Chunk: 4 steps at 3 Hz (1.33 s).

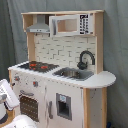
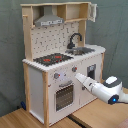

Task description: Play with the kitchen

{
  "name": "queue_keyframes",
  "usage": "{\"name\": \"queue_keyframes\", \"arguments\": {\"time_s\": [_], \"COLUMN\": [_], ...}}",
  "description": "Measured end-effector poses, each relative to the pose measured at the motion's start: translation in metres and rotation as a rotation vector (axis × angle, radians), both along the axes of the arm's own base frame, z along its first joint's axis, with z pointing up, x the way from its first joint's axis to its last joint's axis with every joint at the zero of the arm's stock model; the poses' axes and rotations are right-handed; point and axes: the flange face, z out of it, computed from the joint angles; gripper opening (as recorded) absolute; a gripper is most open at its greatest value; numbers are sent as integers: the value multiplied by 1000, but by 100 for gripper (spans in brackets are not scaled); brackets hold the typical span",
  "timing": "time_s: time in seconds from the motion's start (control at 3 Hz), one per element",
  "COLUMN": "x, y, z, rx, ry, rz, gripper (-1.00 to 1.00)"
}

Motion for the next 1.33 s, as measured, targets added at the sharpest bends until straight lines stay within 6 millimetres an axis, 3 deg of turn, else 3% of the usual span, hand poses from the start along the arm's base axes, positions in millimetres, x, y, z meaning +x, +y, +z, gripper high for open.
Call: {"name": "queue_keyframes", "arguments": {"time_s": [0.33,0.67,1.33], "x": [-20,-2,34], "y": [39,53,83], "z": [30,40,33], "rx": [15,52,82], "ry": [-36,-56,-57], "rz": [65,56,62], "gripper": [100,100,100]}}
